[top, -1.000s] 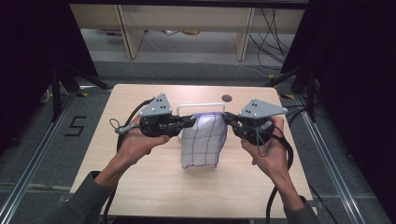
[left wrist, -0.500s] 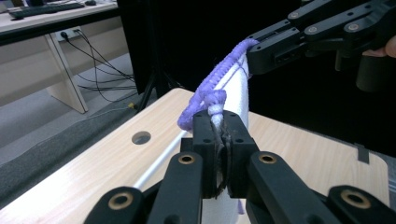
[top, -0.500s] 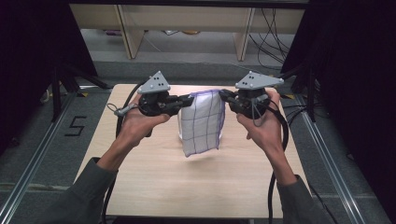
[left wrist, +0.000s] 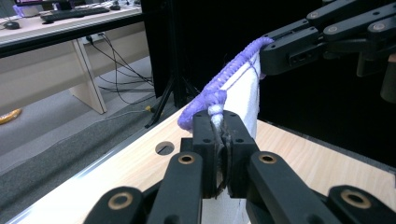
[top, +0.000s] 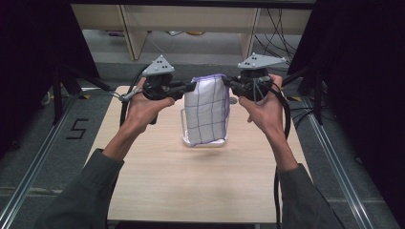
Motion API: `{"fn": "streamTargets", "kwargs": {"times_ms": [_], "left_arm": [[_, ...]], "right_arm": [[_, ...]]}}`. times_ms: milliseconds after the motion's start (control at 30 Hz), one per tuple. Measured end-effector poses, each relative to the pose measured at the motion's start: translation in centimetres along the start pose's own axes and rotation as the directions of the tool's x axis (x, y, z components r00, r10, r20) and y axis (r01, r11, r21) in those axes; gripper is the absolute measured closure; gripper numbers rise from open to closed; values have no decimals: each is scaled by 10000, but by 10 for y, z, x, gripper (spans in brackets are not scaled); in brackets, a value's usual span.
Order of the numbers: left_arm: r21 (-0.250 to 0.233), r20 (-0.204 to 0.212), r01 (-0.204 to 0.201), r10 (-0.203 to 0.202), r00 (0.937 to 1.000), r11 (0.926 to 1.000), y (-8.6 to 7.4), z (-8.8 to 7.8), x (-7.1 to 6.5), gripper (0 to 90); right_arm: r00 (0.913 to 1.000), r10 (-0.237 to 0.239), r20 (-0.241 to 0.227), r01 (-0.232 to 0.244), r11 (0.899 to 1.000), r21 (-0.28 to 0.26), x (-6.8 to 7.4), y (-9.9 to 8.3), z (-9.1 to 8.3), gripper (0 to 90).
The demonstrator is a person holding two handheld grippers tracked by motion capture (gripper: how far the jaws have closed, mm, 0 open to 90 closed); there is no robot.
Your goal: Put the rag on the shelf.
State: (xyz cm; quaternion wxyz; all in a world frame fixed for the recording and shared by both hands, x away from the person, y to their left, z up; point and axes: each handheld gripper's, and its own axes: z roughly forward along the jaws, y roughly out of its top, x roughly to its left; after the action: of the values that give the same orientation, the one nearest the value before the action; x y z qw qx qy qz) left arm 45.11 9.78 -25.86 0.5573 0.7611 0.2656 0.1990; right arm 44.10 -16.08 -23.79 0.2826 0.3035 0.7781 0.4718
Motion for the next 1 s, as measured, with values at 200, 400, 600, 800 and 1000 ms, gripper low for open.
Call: {"fn": "streamTargets", "kwargs": {"times_ms": [200,400,600,800,1000], "left_arm": [[24,-201,211,-211,9996,9998,3,8,13,854],[54,-350,724,-722,9968,9974,2,24,31,854],[186,-468,1195,-1185,9919,9927,-1,42,46,851],[407,-611,1720,-1694,9837,9843,-10,54,62,850],[695,-574,2131,-2093,9762,9746,-21,66,74,846]], "right_arm": [[9998,202,31,-203,9997,143,-8,6,12,861],[9987,503,16,-503,9977,457,-20,8,31,859],[9955,938,124,-944,9937,608,-36,3,55,858],[9927,1206,-35,-1199,9890,861,-47,-4,77,857],[9881,1538,-25,-1520,9788,1371,-54,-12,99,855]]}}
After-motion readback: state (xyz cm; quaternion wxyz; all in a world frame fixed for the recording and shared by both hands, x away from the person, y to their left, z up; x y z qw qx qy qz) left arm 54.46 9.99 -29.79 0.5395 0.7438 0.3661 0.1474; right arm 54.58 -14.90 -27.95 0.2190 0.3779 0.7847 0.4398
